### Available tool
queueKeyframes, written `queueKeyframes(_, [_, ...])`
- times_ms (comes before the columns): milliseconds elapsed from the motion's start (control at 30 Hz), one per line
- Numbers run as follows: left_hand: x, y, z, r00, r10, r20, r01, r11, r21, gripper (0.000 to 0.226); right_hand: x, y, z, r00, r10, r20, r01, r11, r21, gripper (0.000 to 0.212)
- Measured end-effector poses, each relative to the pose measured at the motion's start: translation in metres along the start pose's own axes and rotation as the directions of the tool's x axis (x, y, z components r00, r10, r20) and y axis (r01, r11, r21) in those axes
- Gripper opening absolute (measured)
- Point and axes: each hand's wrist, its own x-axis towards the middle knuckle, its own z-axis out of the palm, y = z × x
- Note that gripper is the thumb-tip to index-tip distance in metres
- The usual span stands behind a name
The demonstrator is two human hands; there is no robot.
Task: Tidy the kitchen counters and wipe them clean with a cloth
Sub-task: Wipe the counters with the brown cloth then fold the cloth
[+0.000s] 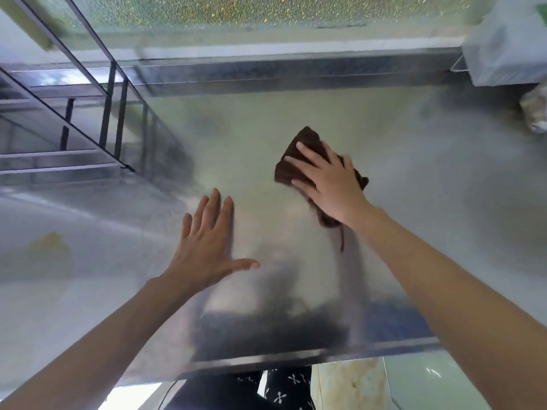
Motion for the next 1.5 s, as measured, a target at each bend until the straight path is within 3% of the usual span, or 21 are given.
queueKeyframes(67, [0.006, 0.002, -0.007, 0.999, -0.029, -0.025, 0.028, 0.999, -0.018, 0.129, 0.028, 0.009, -0.007, 0.993, 0.117, 0.015, -0.117, 0.993, 0.005, 0.048])
queueKeyframes(133, [0.012, 0.004, -0.014, 0.998, -0.052, -0.041, 0.050, 0.998, -0.036, 0.129, 0.031, 0.004, -0.006, 0.992, 0.123, -0.019, -0.123, 0.992, 0.005, 0.047])
queueKeyframes(233, [0.024, 0.004, -0.023, 0.995, -0.090, -0.040, 0.087, 0.995, -0.055, 0.128, -0.002, -0.021, 0.008, 0.991, -0.108, -0.084, 0.106, 0.994, -0.031, 0.047])
queueKeyframes(333, [0.032, 0.001, -0.029, 0.994, -0.110, -0.002, 0.109, 0.992, -0.056, 0.124, -0.037, -0.042, 0.018, 0.937, -0.347, -0.033, 0.344, 0.937, -0.066, 0.044])
queueKeyframes(433, [0.036, -0.007, -0.030, 0.993, -0.097, 0.071, 0.100, 0.994, -0.045, 0.134, -0.029, -0.030, 0.015, 0.879, -0.475, 0.034, 0.476, 0.877, -0.065, 0.044])
queueKeyframes(533, [0.037, -0.012, -0.030, 0.990, -0.113, 0.088, 0.119, 0.991, -0.057, 0.131, 0.023, -0.003, 0.002, 0.918, -0.395, 0.045, 0.397, 0.916, -0.058, 0.046])
queueKeyframes(700, [0.034, -0.012, -0.031, 0.987, -0.127, 0.097, 0.132, 0.990, -0.050, 0.127, 0.123, 0.028, -0.021, 0.998, -0.056, 0.027, 0.056, 0.998, -0.003, 0.046])
queueKeyframes(800, [0.033, -0.011, -0.033, 0.988, -0.117, 0.100, 0.124, 0.990, -0.064, 0.127, 0.123, 0.015, -0.018, 0.997, -0.039, -0.068, 0.039, 0.999, -0.010, 0.050])
queueKeyframes(900, [0.028, -0.012, -0.036, 0.990, -0.131, 0.053, 0.137, 0.984, -0.114, 0.127, 0.070, -0.020, -0.001, 0.958, -0.274, -0.080, 0.272, 0.962, -0.030, 0.043])
queueKeyframes(1000, [0.016, -0.020, -0.039, 0.981, -0.194, 0.015, 0.194, 0.973, -0.123, 0.126, 0.011, -0.051, 0.014, 0.831, -0.556, -0.015, 0.555, 0.830, -0.043, 0.051])
queueKeyframes(1100, [0.006, -0.032, -0.034, 0.973, -0.228, 0.025, 0.229, 0.965, -0.129, 0.131, 0.015, -0.052, 0.016, 0.754, -0.651, 0.083, 0.655, 0.755, -0.026, 0.059])
queueKeyframes(1200, [0.003, -0.039, -0.028, 0.968, -0.246, 0.046, 0.250, 0.958, -0.141, 0.132, 0.071, -0.048, 0.009, 0.803, -0.591, 0.078, 0.594, 0.804, -0.024, 0.046])
queueKeyframes(1300, [0.002, -0.040, -0.026, 0.965, -0.258, 0.044, 0.261, 0.956, -0.134, 0.131, 0.139, -0.058, -0.002, 0.906, -0.419, 0.059, 0.419, 0.908, 0.006, 0.044])
queueKeyframes(1400, [0.002, -0.041, -0.026, 0.966, -0.256, 0.034, 0.258, 0.958, -0.123, 0.130, 0.171, -0.070, -0.003, 0.966, -0.259, 0.013, 0.259, 0.966, 0.024, 0.042])
queueKeyframes(1500, [0.002, -0.041, -0.025, 0.966, -0.255, 0.032, 0.257, 0.957, -0.136, 0.132, 0.138, -0.080, 0.005, 0.940, -0.340, -0.042, 0.342, 0.938, 0.051, 0.042])
